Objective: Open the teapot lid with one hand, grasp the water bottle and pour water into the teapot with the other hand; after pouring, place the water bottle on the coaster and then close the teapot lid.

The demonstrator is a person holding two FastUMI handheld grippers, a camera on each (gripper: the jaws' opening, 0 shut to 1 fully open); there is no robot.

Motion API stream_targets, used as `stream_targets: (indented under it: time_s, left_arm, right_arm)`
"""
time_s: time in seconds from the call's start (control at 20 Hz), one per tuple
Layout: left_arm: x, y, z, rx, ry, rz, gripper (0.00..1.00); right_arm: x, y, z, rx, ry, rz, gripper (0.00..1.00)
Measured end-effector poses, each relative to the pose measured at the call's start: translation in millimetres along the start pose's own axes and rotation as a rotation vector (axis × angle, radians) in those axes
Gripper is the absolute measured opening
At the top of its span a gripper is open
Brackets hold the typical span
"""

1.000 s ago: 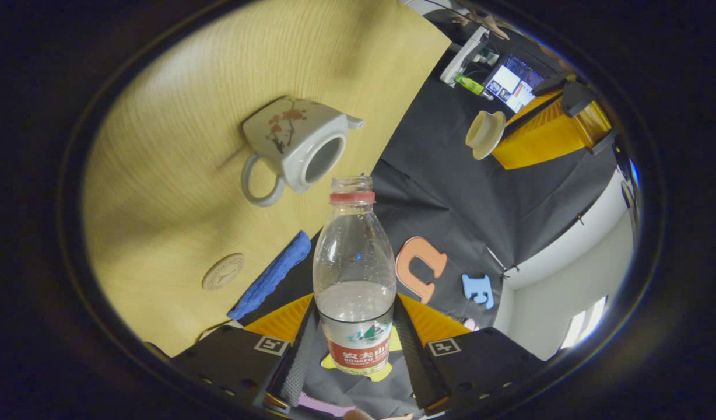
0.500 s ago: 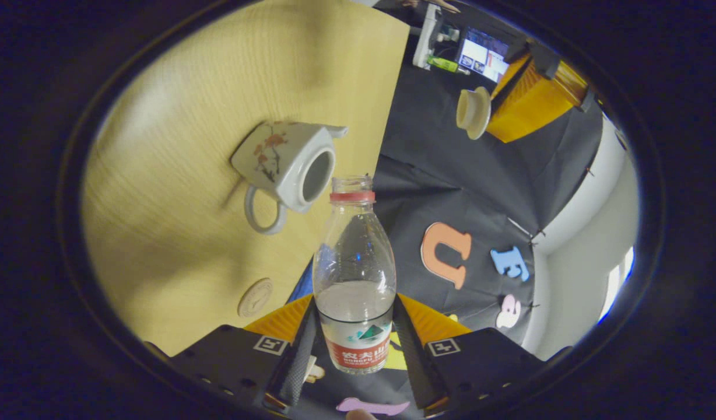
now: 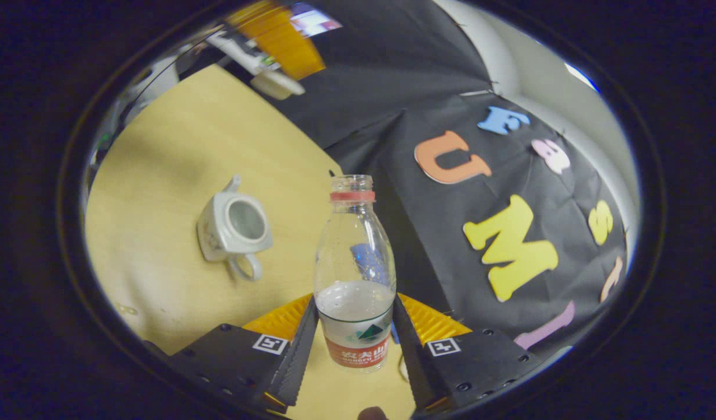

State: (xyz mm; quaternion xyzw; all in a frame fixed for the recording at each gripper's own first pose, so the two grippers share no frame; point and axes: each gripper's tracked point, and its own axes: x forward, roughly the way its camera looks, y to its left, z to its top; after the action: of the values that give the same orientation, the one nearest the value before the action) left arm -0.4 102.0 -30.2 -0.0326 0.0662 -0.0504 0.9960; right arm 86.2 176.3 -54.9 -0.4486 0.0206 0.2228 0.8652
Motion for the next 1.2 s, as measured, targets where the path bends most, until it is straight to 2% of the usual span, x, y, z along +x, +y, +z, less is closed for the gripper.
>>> stream_targets:
  time_s: [0.15,0.2,0.3,0.35,0.55,0.8,1.2]
  left_arm:
    - [0.9,-6.9,-1.4,0.004,0.004,-0.012,0.03]
    - [1.6,-8.2,-1.7,0.006,0.005,-0.016,0.03]
    - [1.8,-10.5,-2.0,0.007,0.005,-0.024,0.03]
    - [0.9,-9.8,-2.6,0.009,0.006,-0.022,0.03]
    - [1.4,-4.5,-0.7,-0.003,-0.001,-0.016,0.03]
    - [1.5,-3.2,-3.0,-0.003,0.006,-0.016,0.03]
    - [3.6,3.6,-6.6,0.002,0.013,-0.001,0.03]
  right_arm:
    - [-7.4,-27.6,14.3,0.302,-0.062,-0.014,0.72]
    - [-9.7,-40.9,15.2,0.373,-0.077,-0.041,0.72]
    - [-7.7,-75.6,14.0,0.463,-0.102,-0.121,0.72]
    - [-4.5,-86.2,12.1,0.526,-0.116,-0.137,0.71]
    - [17.0,-106.1,-0.2,0.752,-0.136,-0.117,0.72]
    - [63.4,-99.8,-27.7,0.918,-0.119,-0.081,0.72]
    - [110.7,-72.6,-61.2,0.983,-0.058,-0.061,0.71]
